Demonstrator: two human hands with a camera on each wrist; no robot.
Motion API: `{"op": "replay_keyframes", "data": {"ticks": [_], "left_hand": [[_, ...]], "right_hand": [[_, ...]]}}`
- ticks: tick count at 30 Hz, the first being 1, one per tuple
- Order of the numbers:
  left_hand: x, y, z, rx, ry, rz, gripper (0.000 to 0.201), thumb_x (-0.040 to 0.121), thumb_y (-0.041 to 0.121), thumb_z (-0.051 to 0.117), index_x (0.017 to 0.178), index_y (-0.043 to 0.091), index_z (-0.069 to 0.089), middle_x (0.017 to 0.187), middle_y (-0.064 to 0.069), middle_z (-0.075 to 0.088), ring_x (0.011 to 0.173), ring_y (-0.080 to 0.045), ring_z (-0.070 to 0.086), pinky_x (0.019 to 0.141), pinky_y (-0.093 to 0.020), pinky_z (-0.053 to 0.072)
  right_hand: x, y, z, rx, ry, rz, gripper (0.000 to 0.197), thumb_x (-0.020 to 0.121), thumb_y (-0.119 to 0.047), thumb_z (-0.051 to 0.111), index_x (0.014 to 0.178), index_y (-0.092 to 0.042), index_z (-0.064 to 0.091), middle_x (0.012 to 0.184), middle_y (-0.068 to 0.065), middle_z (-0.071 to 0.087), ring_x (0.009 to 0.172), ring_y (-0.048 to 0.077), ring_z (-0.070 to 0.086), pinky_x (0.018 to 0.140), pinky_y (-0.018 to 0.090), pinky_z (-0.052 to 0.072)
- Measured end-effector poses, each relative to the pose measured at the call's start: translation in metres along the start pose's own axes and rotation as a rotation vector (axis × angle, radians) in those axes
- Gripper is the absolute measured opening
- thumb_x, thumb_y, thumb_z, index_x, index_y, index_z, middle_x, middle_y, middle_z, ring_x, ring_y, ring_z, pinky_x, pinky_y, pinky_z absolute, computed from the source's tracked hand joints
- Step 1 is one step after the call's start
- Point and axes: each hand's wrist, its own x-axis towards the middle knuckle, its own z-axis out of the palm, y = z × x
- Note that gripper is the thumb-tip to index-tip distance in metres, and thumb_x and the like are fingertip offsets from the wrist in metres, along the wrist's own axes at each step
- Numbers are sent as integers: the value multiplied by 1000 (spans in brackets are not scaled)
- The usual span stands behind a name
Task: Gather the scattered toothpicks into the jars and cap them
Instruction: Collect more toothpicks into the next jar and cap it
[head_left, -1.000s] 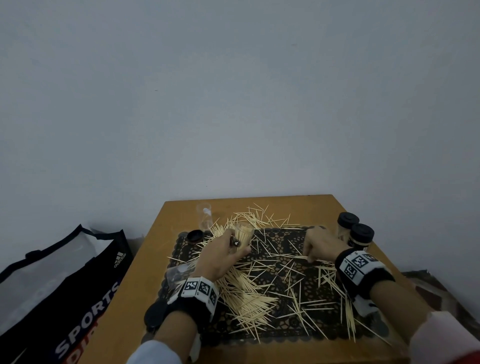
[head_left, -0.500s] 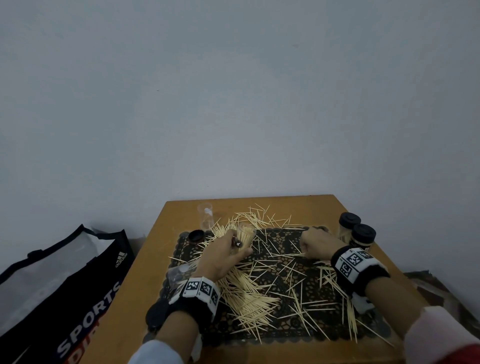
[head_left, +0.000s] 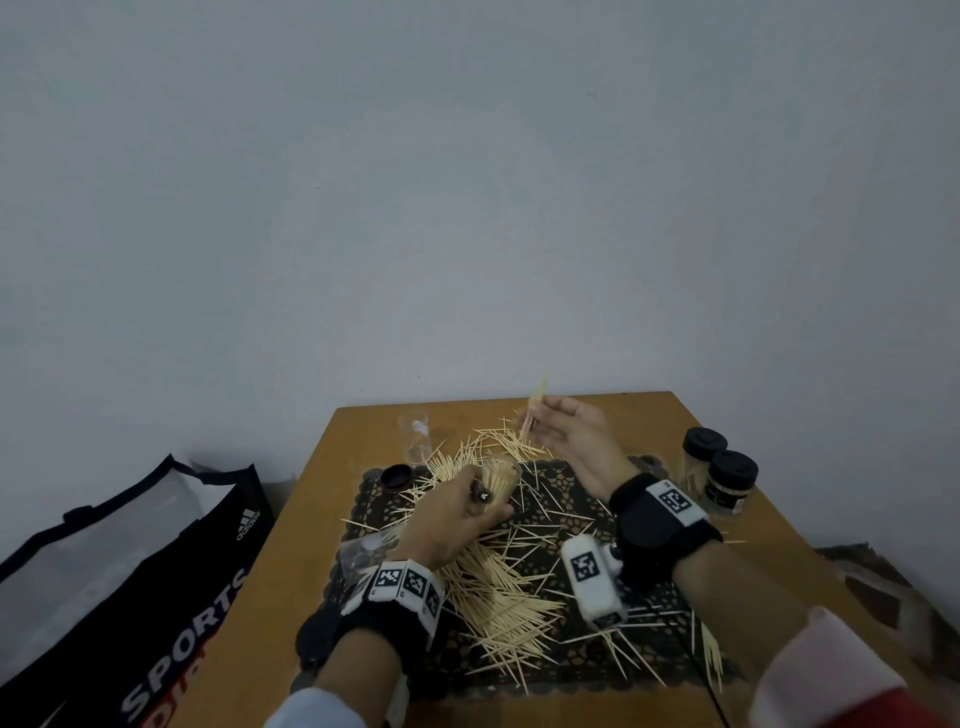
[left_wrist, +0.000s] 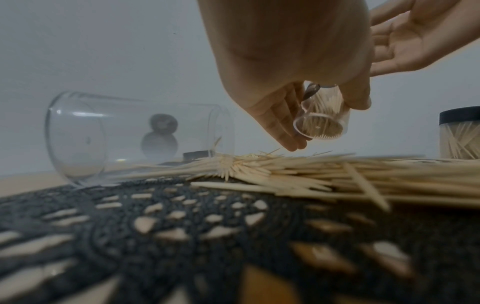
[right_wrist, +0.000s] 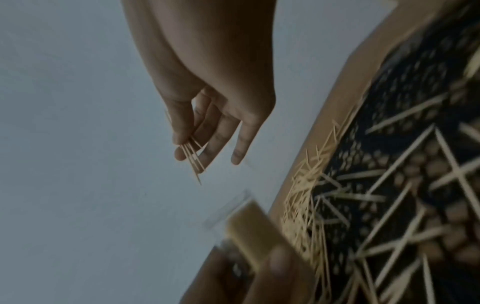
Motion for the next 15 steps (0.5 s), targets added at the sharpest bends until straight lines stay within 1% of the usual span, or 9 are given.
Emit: {"op": "replay_keyframes", "data": {"ticks": [2,4,6,9,10,11,13,14,15], "left_hand": [[0,0,1,0,12,11,44,85,61,61,106,26,44,86,12,57,74,-8,56,61,-23,38],[1,0,2,-6,20,23,41,85,59,63,103,29,42,83,13,56,72,-9,55,59,-22,35],[1,-1,2,-15,24,29,41,85,59,63,104,29,43,87,10,60,74,-10,58,62,-24,39],[1,-1,2,-49,44,32,45,85,60,62,110,25,48,94,9,65,77,-9,62,67,-26,49],[1,0,1,-50,51,30,46,86,59,62,112,24,49,94,10,64,77,-8,62,66,-24,48],[0,1,1,-40,52,28,45,86,58,62,112,24,49,93,12,63,75,-8,61,63,-21,44],[0,1,1,-4,52,31,42,85,58,63,109,28,46,88,13,61,72,-6,57,60,-20,37],[0,0,1,8,56,33,40,85,58,63,107,30,44,85,14,59,71,-5,55,60,-21,35],[0,-1,1,13,61,33,39,85,58,63,105,32,43,84,15,58,70,-4,54,59,-21,35]], "right_hand": [[-1,7,11,15,-20,2,16,90,-8,60,105,-2,63,97,9,72,91,20,70,88,30,55],[-2,17,18,-31,-21,-6,11,91,-8,61,101,-4,64,96,8,73,91,17,69,90,29,54],[-3,30,21,-83,-8,9,11,89,-11,64,98,-7,67,99,8,73,98,18,68,95,32,50],[-4,46,22,-149,6,56,22,85,-17,69,104,-5,68,107,9,71,106,22,64,102,37,45],[-5,50,21,-173,-3,69,25,85,-16,70,106,-3,68,108,8,70,106,20,63,103,35,44],[-5,51,20,-200,-17,75,27,84,-16,71,107,-1,68,111,6,69,106,16,62,101,30,45],[-7,49,16,-259,-56,78,28,83,-16,72,105,1,69,117,-1,64,107,5,58,89,15,43],[-7,47,14,-278,-76,79,28,82,-18,72,103,1,70,119,-3,63,109,4,56,87,13,41],[-7,46,11,-286,-94,76,28,82,-20,73,102,-1,71,121,-3,64,113,6,55,92,17,40]]}}
